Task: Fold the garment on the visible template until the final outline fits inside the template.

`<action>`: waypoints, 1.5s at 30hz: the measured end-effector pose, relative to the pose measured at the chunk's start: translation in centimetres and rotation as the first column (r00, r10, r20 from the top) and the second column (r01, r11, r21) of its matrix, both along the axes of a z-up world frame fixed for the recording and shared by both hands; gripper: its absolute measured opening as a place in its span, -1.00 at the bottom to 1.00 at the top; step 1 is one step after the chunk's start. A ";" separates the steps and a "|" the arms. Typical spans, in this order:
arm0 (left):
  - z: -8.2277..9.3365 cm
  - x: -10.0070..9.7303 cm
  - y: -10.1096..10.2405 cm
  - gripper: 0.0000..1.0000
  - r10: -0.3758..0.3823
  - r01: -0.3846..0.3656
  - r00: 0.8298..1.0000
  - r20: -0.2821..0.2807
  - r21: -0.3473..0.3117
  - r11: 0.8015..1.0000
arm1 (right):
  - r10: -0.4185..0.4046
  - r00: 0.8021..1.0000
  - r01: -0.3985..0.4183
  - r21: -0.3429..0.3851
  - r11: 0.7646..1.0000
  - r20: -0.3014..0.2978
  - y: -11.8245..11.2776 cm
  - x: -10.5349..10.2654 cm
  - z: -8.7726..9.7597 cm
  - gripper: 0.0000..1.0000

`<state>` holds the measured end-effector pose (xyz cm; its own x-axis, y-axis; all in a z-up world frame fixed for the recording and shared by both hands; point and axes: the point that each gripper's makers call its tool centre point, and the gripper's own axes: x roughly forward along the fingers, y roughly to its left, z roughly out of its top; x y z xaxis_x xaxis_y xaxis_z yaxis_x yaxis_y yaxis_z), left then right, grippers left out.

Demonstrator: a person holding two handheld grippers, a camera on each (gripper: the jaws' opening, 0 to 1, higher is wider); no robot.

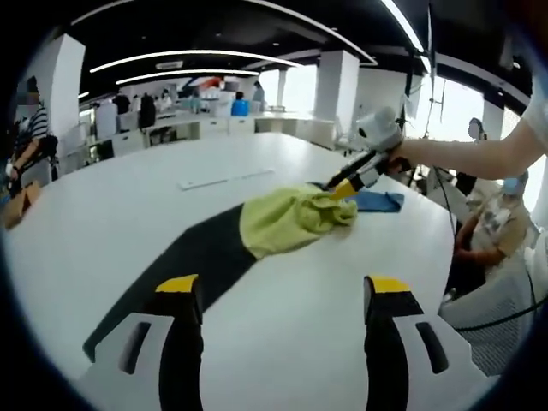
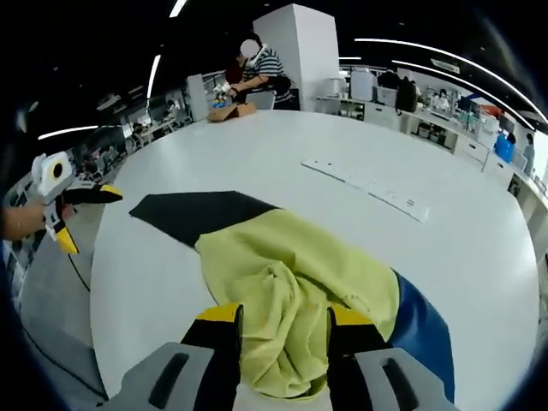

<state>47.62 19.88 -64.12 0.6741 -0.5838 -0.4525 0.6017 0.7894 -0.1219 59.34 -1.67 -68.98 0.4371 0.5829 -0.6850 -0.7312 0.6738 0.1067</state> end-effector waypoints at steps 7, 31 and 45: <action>0.9 1.7 -1.7 0.42 -0.044 0.044 0.999 0.018 -0.015 0.999 | -0.022 1.000 0.022 -0.017 1.000 0.002 -1.7 -0.5 0.6 -0.28; -2.0 6.9 -8.0 0.08 -0.162 0.161 0.987 -0.008 -0.016 0.987 | -0.117 0.992 0.115 -0.054 0.992 -0.051 -6.2 -1.4 -1.7 -0.49; -6.2 10.3 -11.4 -0.33 -0.183 0.180 0.980 -0.075 -0.047 0.982 | -0.119 0.988 0.115 -0.043 0.992 -0.099 -6.1 -1.2 -3.8 -0.67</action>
